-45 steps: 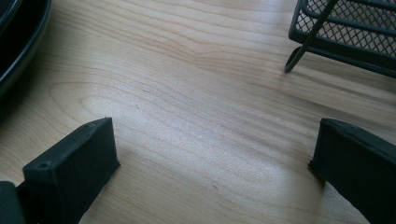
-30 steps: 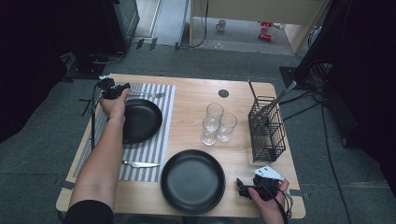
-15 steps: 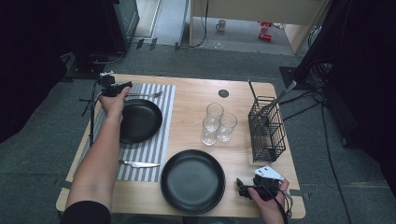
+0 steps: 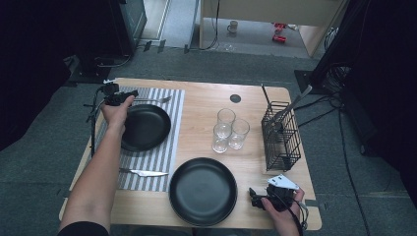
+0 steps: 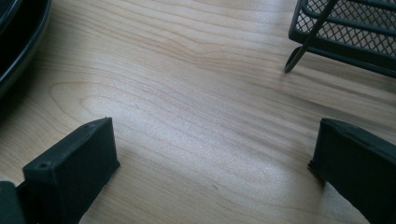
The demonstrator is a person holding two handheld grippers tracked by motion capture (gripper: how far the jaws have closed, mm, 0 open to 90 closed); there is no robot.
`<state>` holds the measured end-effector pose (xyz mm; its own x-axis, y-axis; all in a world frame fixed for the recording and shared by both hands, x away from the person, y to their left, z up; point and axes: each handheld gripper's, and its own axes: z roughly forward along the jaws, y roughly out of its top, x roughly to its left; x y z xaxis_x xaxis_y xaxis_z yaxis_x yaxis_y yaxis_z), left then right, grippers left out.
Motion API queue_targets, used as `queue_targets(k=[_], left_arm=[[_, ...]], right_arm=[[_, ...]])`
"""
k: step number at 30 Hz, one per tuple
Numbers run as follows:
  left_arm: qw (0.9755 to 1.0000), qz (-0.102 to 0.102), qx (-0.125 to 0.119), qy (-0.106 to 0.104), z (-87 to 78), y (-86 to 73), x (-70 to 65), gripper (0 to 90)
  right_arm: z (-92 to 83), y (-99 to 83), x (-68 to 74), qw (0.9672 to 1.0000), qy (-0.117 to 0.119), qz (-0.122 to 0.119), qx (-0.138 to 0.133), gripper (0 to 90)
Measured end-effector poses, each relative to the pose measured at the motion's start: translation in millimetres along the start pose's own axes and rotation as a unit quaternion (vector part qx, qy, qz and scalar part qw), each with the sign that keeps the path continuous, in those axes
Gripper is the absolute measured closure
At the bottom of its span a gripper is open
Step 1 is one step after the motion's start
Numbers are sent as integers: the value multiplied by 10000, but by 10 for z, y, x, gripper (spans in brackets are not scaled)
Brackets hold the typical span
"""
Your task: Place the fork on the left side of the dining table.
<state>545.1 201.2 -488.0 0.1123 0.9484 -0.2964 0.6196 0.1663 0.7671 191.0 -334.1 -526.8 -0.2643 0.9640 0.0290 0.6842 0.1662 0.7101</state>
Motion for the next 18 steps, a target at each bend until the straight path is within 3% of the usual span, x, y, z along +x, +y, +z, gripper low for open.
queue_targets(k=[5, 12, 15, 18], left_arm=[[9995, 22, 153, -275, -163, -45, -47, 208], [9967, 236, 216, -739, -397, -162, -120, 103], [9963, 206, 220, -801, -465, -209, -164, 102], [9965, 432, 308, -653, -513, -248, -246, 102]], right_arm=[[0, 0, 0, 10000, 0, 1, 0, 0], [0, 0, 0, 10000, -1, 0, -1, 0], [0, 0, 0, 10000, 0, 0, -1, 0], [0, 0, 0, 10000, 0, 0, -1, 0]])
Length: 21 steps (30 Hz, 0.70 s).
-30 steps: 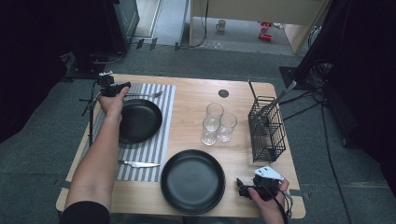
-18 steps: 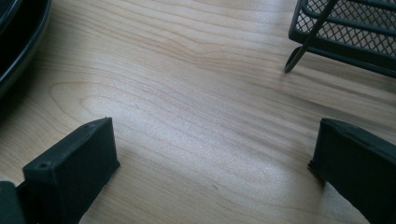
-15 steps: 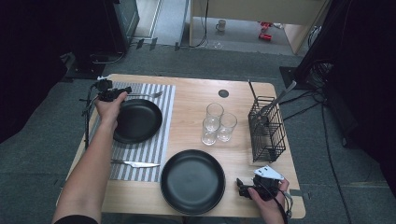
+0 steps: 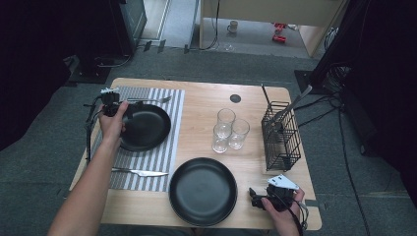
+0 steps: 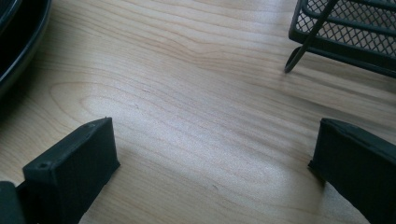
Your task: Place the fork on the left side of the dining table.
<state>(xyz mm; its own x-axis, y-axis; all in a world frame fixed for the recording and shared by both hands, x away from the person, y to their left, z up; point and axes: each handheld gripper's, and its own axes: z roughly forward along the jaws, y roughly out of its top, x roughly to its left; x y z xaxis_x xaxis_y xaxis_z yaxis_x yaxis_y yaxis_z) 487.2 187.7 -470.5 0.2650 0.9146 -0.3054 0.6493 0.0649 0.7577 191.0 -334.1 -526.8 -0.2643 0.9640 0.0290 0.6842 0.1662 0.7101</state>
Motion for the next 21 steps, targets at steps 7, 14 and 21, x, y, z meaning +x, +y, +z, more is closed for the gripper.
queue_targets(k=[7, 14, 21], left_arm=[[9999, 142, -27, -81, -128, -75, -105, 102], [9995, 281, 108, -20, -214, -192, -153, 102], [9989, 437, 131, -77, -340, -285, -181, 102]], right_arm=[[0, 0, 0, 10000, 1, 1, 0, 0], [1, 1, -1, 10000, 5, 6, 2, 0], [1, 1, -1, 10000, 3, 4, 2, 0]])
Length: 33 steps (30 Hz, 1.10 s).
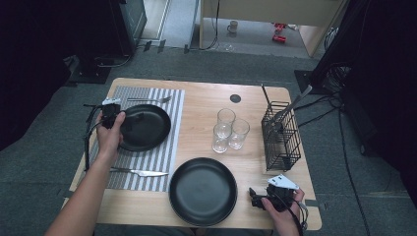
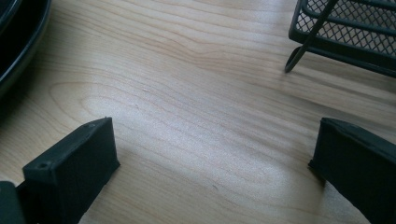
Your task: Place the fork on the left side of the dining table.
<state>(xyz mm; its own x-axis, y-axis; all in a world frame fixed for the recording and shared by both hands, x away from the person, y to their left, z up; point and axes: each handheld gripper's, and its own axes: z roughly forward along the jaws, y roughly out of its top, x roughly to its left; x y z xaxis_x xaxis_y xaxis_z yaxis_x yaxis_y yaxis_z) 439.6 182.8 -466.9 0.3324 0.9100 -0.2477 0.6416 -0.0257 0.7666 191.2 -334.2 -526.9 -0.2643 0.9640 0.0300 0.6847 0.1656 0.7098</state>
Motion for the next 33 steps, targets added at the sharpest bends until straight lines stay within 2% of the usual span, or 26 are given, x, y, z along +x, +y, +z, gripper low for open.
queue_targets(k=[14, 18, 24, 25, 26, 30, 33], left_arm=[[9992, 257, -93, -286, -261, -168, -212, 102], [9987, 317, -179, -354, -363, -194, -264, 102], [9977, 433, -277, -448, -519, -256, -355, 102], [9977, 433, -277, -448, -519, -256, -355, 102], [9975, 433, -296, -470, -552, -276, -368, 102], [9971, 458, -343, -498, -631, -339, -397, 102], [9967, 508, -318, -542, -690, -423, -426, 102]], right_arm=[[7, 7, 13, 10000, -44, 44, -2, 0], [6, 7, 26, 9999, -73, 126, -17, 0], [-44, -8, -33, 9987, 97, 468, -187, 0], [-44, -8, -33, 9987, 97, 468, -187, 0], [-90, -4, -46, 9976, 215, 601, -256, 0], [-172, 33, -11, 9973, 290, 573, -357, 0], [-289, 128, 45, 9967, 414, 473, -514, 0]])
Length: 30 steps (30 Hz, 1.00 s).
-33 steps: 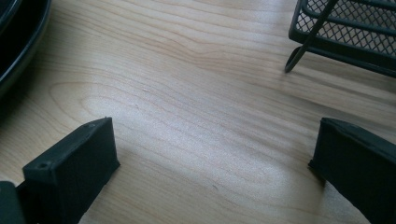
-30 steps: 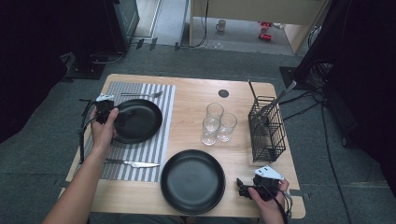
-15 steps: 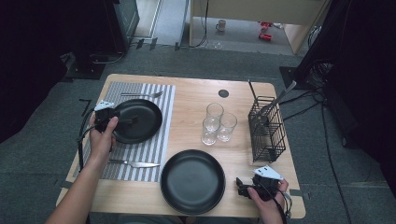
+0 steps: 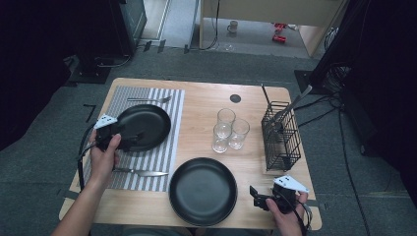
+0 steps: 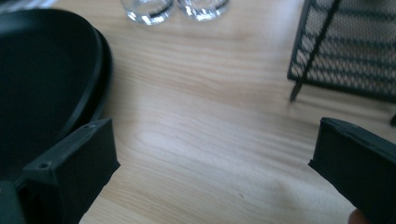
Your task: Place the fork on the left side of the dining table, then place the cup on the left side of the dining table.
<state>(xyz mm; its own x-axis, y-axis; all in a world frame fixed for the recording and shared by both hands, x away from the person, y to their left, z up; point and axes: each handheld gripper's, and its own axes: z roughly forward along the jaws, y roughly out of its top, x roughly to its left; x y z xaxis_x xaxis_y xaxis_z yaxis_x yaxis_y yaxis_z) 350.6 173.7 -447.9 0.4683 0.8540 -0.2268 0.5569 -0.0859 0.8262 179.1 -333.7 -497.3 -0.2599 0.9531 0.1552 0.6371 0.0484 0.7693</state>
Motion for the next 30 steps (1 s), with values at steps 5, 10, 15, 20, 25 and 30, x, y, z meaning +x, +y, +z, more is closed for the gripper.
queue_targets(k=[5, 10, 15, 20, 25, 30], left_arm=[[10000, 3, 20, -25, -67, -88, -31, 102], [9999, -77, 56, -111, -119, -162, -47, 103], [9999, -70, 37, -124, -174, -212, -67, 102], [9999, 13, 86, -149, -203, -288, -114, 102], [9998, 108, 66, -169, -233, -317, -181, 103], [9996, 232, 32, -132, -286, -368, -248, 103]], right_arm=[[-104, 147, 69, 9997, 175, -39, -183, 0], [-131, 252, 141, 9988, 379, -130, -288, 0], [-123, 314, 215, 9971, 661, -171, -339, 0], [-113, 406, 330, 9959, 763, -299, -373, 0], [-93, 504, 411, 9951, 800, -423, -410, 0], [-66, 592, 491, 9939, 870, -500, -463, 0]])
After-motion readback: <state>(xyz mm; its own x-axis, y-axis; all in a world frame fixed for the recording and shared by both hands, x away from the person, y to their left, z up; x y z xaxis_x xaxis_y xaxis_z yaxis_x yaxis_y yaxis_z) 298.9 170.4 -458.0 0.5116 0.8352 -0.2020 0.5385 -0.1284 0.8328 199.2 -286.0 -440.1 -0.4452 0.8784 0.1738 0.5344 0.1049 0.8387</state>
